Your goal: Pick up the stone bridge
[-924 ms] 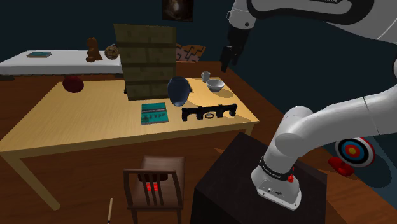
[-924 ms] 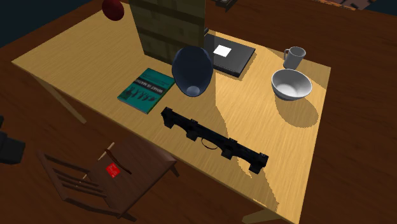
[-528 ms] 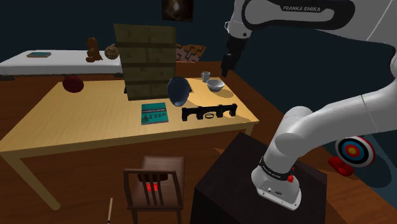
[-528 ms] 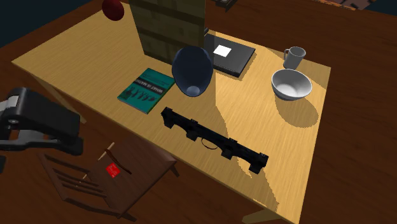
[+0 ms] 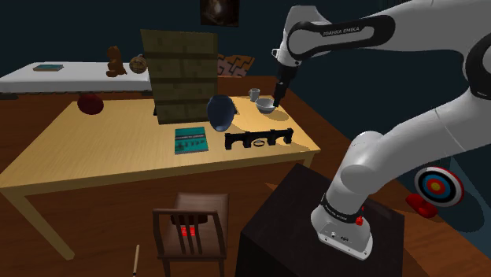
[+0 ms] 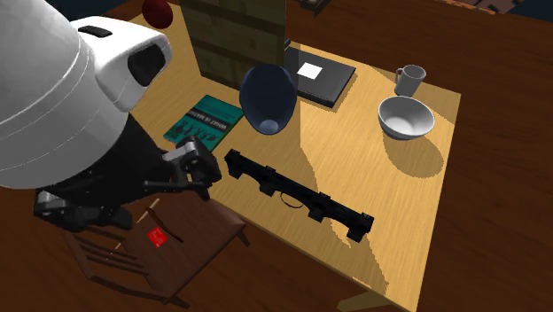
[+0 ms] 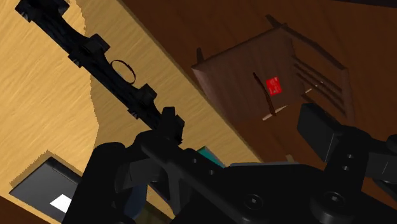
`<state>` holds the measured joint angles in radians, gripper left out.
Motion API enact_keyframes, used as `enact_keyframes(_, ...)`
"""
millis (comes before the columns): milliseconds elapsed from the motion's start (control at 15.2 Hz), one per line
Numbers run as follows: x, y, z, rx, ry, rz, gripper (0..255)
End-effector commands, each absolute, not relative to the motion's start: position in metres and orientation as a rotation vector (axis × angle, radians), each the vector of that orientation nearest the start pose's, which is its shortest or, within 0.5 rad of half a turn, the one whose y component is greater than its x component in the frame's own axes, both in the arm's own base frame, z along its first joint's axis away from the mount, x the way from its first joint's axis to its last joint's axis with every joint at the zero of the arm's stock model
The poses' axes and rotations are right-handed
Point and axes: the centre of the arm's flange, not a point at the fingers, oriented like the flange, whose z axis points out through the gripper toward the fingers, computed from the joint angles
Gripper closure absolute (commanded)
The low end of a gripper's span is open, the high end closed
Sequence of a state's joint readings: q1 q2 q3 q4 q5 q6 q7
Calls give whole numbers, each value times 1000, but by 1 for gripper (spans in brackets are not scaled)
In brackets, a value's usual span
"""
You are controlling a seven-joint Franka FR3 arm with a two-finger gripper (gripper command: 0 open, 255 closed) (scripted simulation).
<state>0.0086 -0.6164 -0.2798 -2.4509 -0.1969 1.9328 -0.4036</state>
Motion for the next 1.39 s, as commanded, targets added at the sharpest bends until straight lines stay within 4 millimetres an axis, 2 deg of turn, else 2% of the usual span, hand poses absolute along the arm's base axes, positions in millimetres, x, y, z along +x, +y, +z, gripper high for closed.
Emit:
enact_keyframes(0,371,-142,492,-3158,-442,-104,0)
enact_keyframes(660,430,-216,395,-3084,-734,-40,0)
enact_keyframes(1320,497,-278,295,-2983,-1015,23,0)
